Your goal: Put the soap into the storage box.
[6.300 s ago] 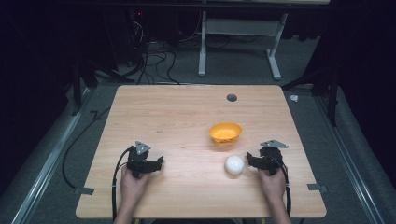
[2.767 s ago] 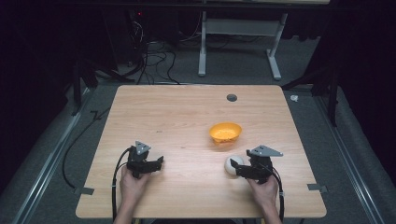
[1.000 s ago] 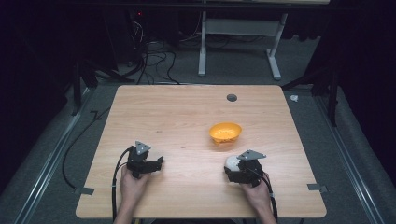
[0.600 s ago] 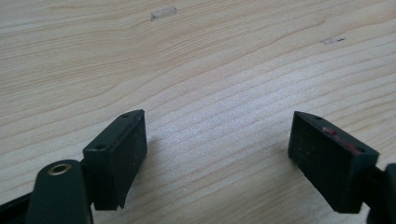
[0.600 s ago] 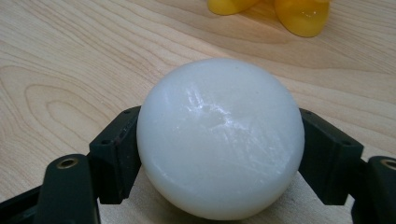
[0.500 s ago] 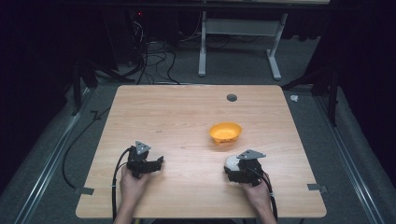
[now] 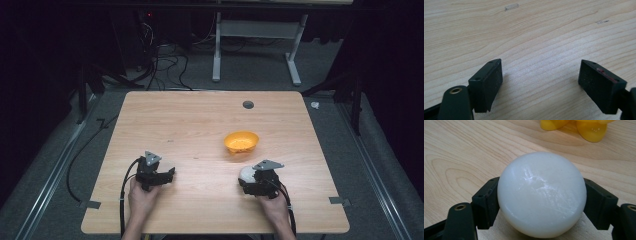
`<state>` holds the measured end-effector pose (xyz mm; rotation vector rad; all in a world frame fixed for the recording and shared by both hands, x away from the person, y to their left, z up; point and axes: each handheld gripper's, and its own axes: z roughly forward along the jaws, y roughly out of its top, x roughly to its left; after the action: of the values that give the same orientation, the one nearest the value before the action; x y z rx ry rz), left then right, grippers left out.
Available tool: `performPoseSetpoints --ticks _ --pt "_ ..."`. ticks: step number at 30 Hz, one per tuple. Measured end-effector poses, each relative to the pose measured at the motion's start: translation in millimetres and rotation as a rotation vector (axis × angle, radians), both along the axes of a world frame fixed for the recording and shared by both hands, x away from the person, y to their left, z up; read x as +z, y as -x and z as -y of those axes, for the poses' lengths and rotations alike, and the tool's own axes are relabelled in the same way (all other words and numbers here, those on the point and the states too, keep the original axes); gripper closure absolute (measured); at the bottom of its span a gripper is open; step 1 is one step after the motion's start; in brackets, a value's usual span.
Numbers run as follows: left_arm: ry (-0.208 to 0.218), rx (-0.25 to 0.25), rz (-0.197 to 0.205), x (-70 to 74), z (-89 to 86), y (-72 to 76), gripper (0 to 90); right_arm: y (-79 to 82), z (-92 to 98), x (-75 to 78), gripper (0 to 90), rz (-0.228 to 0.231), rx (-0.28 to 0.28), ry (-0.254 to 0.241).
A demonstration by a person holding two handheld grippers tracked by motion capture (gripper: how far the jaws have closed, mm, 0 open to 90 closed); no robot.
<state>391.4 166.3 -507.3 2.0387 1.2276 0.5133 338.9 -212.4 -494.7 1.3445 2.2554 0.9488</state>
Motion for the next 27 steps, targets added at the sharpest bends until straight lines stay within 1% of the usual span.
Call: performPoseSetpoints --ticks 2,3,7,11,14,15,24,27 --pt "0.000 0.000 0.000 0.0 0.0 0.0 20.1 0.3 0.2 1.8 24.8 0.001 -0.005 -0.006" --pt "0.000 0.000 0.000 0.0 0.0 0.0 20.1 0.3 1.0 3.6 24.8 0.013 -0.007 -0.010" --pt "0.000 0.000 0.000 0.0 0.0 0.0 20.1 -0.7 1.6 5.6 24.9 0.012 -0.014 -0.020" --pt "0.000 0.000 0.000 0.0 0.0 0.0 20.1 -2.1 0.6 7.9 24.9 0.011 -0.009 -0.019" --pt "0.000 0.000 0.000 0.0 0.0 0.0 20.1 -2.7 -0.2 10.1 24.8 0.020 -0.001 -0.020" --pt "0.000 0.000 0.000 0.0 0.0 0.0 20.1 -2.7 -0.8 11.5 24.9 0.019 -0.005 -0.028" --pt "0.000 0.000 0.000 0.0 -0.1 0.0 20.1 -4.6 1.0 18.6 24.9 0.027 0.000 -0.041" --pt "0.000 0.000 0.000 0.0 0.0 0.0 20.1 -7.0 1.4 23.9 24.9 0.042 -0.002 -0.046"
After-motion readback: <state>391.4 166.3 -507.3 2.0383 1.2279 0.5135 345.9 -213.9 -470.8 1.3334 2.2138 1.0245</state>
